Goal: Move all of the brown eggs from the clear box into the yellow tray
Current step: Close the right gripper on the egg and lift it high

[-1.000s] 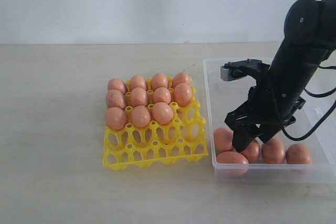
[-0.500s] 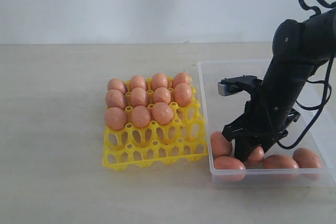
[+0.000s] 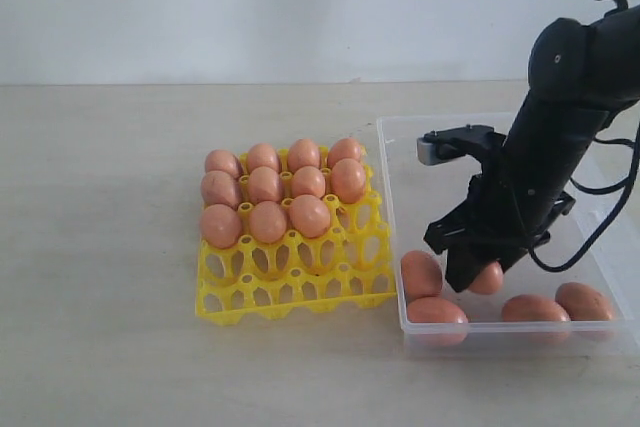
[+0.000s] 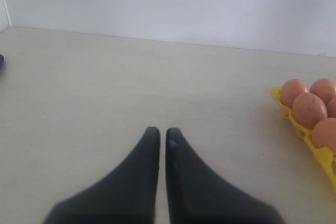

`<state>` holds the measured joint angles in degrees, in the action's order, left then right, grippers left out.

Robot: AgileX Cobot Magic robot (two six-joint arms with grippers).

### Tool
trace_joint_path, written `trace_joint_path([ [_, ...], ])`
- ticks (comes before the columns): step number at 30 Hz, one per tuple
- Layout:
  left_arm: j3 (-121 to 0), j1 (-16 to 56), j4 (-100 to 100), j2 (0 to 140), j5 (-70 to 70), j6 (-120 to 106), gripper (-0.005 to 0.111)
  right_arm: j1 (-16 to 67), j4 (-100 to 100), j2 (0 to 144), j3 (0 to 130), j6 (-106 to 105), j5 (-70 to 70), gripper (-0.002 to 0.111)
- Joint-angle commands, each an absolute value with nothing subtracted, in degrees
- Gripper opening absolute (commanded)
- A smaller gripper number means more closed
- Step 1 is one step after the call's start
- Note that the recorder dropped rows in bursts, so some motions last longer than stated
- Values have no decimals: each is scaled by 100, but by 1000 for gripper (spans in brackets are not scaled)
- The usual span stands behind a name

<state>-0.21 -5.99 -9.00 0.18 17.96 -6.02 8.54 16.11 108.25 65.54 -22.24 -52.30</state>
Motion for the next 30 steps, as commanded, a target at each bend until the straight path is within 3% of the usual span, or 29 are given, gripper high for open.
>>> trace_joint_path([
  [1, 0, -603, -903, 0, 1797, -625, 4, 853, 1593, 10286, 6554, -2200, -4660, 0],
  [9, 0, -603, -903, 0, 1797, -625, 4, 853, 2558, 9320, 6554, -2781, -2969, 0],
  [15, 0, -603, -903, 0, 1797, -625, 4, 853, 7338, 9256, 6279, -7116, -1654, 0],
  [18, 0, -603, -903, 0, 1797, -625, 4, 853, 9995, 9427, 6180, -10695, -2630, 0],
  [19, 0, -603, -903, 0, 1797, -625, 4, 853, 9995, 9532, 6203, -11126, -3277, 0],
  [22, 0, -603, -903, 0, 1797, -625, 4, 891, 9995, 9905, 6215, -11233, -4569, 0],
  [30, 0, -603, -903, 0, 1797, -625, 4, 931, 9995, 10649, 5675, -11272, -4865, 0],
])
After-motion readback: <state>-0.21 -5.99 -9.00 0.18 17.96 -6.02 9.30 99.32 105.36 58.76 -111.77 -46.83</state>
